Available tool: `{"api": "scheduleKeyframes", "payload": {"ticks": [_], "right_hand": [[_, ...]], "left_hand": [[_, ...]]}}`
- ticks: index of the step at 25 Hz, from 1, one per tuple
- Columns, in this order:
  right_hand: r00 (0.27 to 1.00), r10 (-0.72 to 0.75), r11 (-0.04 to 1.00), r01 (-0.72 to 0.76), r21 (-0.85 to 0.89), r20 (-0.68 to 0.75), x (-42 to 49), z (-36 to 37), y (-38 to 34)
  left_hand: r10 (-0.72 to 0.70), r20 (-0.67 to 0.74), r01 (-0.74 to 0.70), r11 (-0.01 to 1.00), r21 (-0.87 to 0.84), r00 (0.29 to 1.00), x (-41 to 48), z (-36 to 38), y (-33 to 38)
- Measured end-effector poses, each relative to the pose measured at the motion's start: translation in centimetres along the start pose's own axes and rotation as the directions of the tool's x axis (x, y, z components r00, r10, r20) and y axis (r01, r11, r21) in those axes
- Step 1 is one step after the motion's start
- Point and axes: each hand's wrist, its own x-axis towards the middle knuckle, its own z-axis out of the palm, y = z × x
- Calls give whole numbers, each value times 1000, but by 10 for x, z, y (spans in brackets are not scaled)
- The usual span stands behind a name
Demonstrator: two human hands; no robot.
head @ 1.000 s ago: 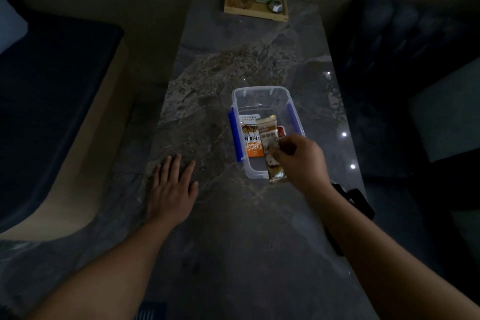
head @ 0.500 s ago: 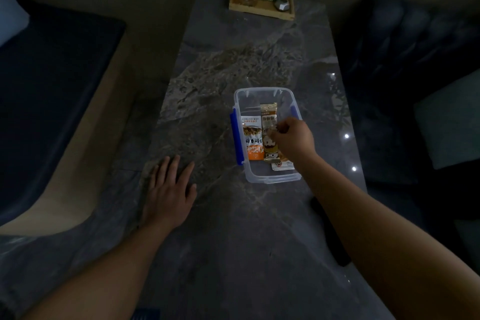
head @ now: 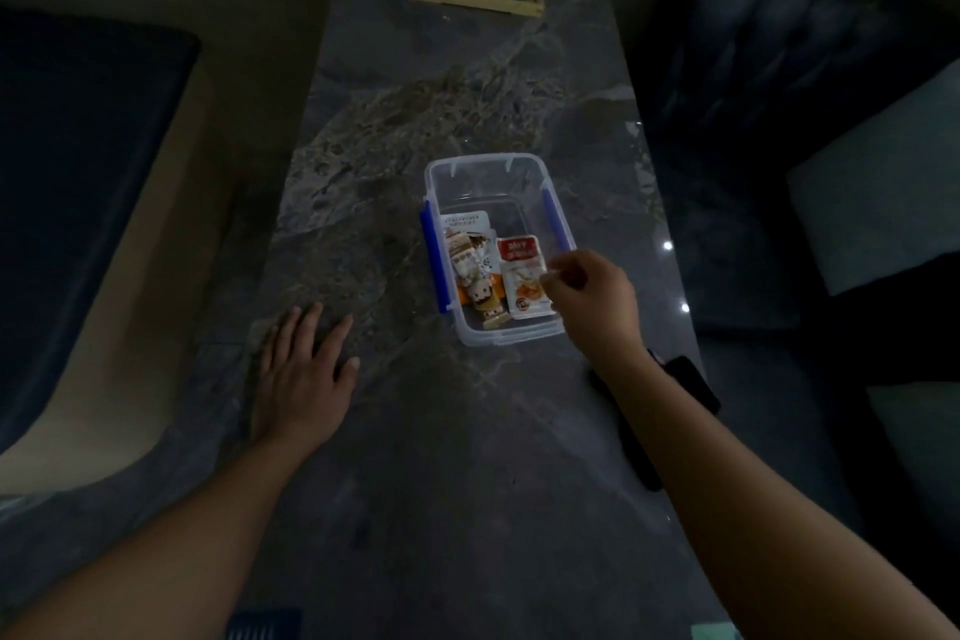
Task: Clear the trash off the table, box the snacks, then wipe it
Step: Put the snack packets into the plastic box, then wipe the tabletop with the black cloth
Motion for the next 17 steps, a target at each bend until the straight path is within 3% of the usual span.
{"api": "scheduleKeyframes", "payload": {"ticks": [2,4,6,8,10,14,17], "right_hand": [[991,25,999,-28,-20,-129,-24,-26,29],[982,83,967,-121,-223,-170,-45,-54,72],[965,258,829,-242,-505,-40,-56,-72,113],[899,429,717,-281,-638,85,-58,-76,138],[910,397,679,-204,-706,119,-54,-72,151],[976,176,680,-30,-732,124,-42,-64,150],[968,223,763,-100,-639,115,-42,-70,138]], "left_hand": [[10,16,-10,1000,-2,1000,0,2,-2],[26,47,-25,1000,-6,999,2,3,-4],[27,100,-25,999,-24,995,8,1,-6],[39,101,-31,997,-75,994,4,-3,-8],[66,35,-61,991,-119,997,-17,-6,-5],[73,-8,-73,984,-163,997,-81,-16,9],[101,-75,-114,975,-192,992,-127,-20,15]]}}
